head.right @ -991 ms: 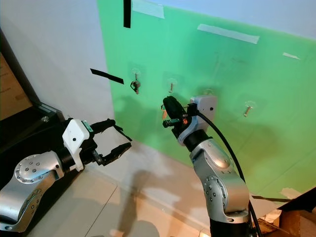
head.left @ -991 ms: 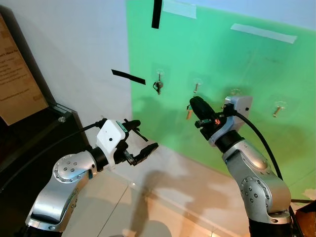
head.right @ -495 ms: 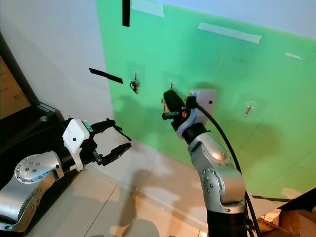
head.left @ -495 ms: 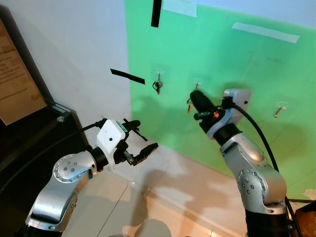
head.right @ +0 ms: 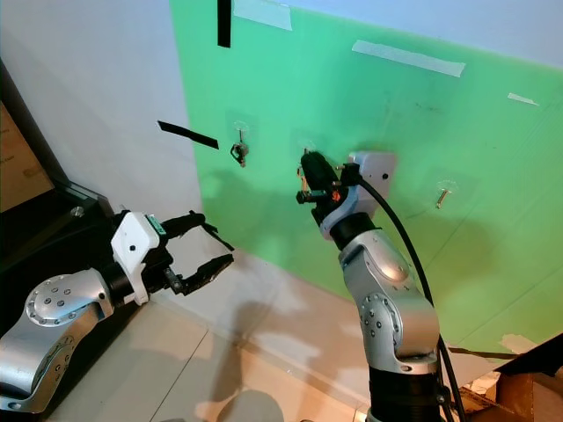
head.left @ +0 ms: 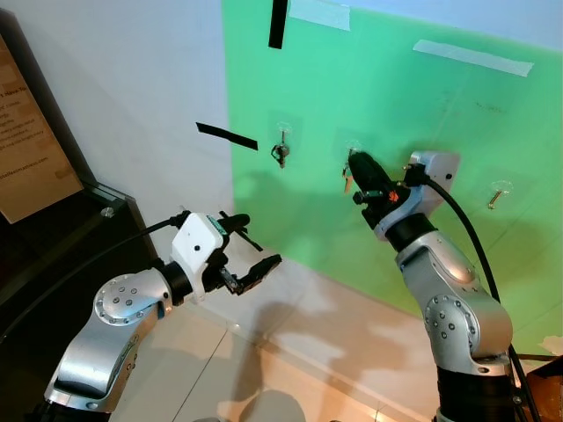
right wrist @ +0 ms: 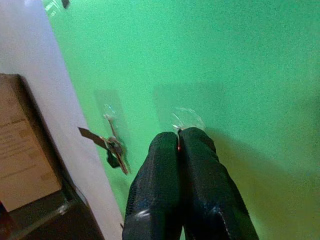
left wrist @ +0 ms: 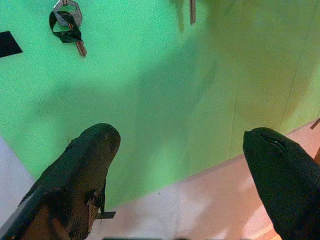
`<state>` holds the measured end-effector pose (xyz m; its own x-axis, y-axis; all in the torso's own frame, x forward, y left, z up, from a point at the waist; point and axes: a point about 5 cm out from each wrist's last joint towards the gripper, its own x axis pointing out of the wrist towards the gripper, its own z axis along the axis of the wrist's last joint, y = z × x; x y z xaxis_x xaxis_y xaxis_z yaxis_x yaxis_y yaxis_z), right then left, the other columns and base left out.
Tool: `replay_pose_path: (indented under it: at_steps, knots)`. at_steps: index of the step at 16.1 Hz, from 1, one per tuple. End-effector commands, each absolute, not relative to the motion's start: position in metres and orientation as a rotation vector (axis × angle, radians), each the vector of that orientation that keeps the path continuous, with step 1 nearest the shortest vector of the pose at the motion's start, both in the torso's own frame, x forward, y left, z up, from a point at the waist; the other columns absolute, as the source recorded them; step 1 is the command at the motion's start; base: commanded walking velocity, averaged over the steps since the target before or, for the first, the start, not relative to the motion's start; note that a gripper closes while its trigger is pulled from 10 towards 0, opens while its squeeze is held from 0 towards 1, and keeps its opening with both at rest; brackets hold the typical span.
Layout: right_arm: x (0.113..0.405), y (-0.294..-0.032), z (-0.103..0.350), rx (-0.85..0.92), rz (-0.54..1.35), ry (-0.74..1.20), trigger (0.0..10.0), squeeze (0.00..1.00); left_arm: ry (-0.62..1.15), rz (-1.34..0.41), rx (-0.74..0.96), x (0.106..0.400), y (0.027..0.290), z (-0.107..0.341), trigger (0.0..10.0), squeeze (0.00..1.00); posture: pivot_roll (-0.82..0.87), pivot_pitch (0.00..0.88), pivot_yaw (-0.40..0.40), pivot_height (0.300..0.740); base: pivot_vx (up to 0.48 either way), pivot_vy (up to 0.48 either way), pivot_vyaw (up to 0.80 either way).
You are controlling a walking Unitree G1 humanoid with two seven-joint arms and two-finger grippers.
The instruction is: Hang keys on a hook
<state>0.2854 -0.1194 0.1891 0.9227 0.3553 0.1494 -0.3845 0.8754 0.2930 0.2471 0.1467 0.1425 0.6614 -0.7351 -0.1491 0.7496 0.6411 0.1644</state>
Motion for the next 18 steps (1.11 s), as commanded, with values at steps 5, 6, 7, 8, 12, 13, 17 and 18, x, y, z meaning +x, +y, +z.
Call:
replay_pose_path:
  at_steps: [5,6,7,8,12,13,17,18]
  knots:
    - [0.287,-0.114,0.19,0.332,0.436,-0.088,10.0,0.0,0.056,-0.87,0.227,0.246,0.144,0.148,10.0,0.0,0.04,0.0,-0.066,0.74,0.0,0.0,0.0]
    - [0.287,-0.114,0.19,0.332,0.438,-0.088,10.0,0.0,0.056,-0.87,0.227,0.247,0.144,0.148,10.0,0.0,0.04,0.0,-0.066,0.74,0.0,0.0,0.0]
    - [0.287,-0.114,0.19,0.331,0.437,-0.087,10.0,0.0,0.056,-0.87,0.227,0.246,0.144,0.148,10.0,0.0,0.04,0.0,-0.066,0.74,0.0,0.0,0.0]
    - [0.289,-0.116,0.189,0.328,0.412,-0.087,10.0,0.0,0.056,-0.87,0.227,0.247,0.143,0.148,10.0,0.0,0.04,0.0,-0.067,0.74,0.0,0.0,0.0]
    - [0.293,-0.125,0.187,0.336,0.341,-0.09,10.0,0.0,0.058,-0.872,0.227,0.246,0.143,0.147,10.0,0.0,0.04,0.0,-0.067,0.74,0.0,0.0,0.0]
    - [0.294,-0.127,0.186,0.337,0.318,-0.089,10.0,0.0,0.058,-0.873,0.226,0.245,0.143,0.147,10.0,0.0,0.04,0.0,-0.067,0.74,0.0,0.0,0.0]
    - [0.297,-0.133,0.183,0.337,0.27,-0.074,10.0,0.0,0.06,-0.876,0.225,0.245,0.142,0.147,10.0,0.0,0.04,0.0,-0.065,0.74,0.0,0.0,0.0]
    - [0.297,-0.132,0.175,0.311,0.273,-0.027,10.0,0.0,0.06,-0.877,0.225,0.246,0.142,0.147,10.0,0.0,0.04,0.0,-0.065,0.74,0.0,0.0,0.0]
